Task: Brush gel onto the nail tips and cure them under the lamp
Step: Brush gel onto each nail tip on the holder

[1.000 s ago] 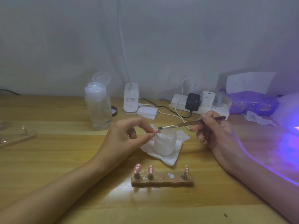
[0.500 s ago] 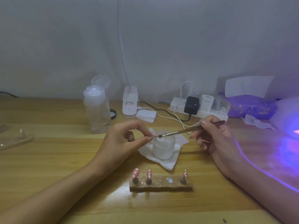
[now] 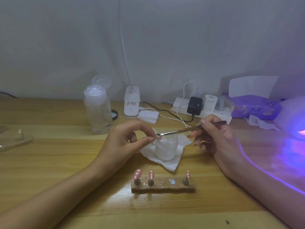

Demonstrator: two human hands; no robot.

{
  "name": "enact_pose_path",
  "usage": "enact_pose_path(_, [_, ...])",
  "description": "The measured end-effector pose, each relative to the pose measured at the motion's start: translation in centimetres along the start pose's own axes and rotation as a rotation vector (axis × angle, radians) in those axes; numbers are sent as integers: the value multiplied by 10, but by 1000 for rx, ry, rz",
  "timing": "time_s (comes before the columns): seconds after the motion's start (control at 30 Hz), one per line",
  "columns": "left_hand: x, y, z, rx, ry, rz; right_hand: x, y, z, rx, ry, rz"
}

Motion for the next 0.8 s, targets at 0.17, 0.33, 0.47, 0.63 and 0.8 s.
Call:
enact_pose_path(0.17, [0,1,-1,-10,6,-2,1,-6,1,-60,-3,19])
enact_pose_path(0.33, [0,0,-2,-8,3,1,0,-2,1,-14,11,19])
enact_pose_path(0.47, [0,1,1,-17,11,-6,0,-2,-2,-42,-11,-8])
enact_pose_path(0.63, [0,1,2,-25,8,-5,-1,-6,2,-19,5,28])
enact_pose_path(0.8, [0,0,3,-15,11,-5,0,2,-1,-11,-14,-33])
Point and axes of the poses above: each hand's wrist, its own x-axis away from the middle knuckle, its own y-axis out of the palm, z = x × y, the point moved 10 cm from there along -x, towards the middle knuckle, and after that the axes turned 10 degrees about y, right-handed, at the moved point
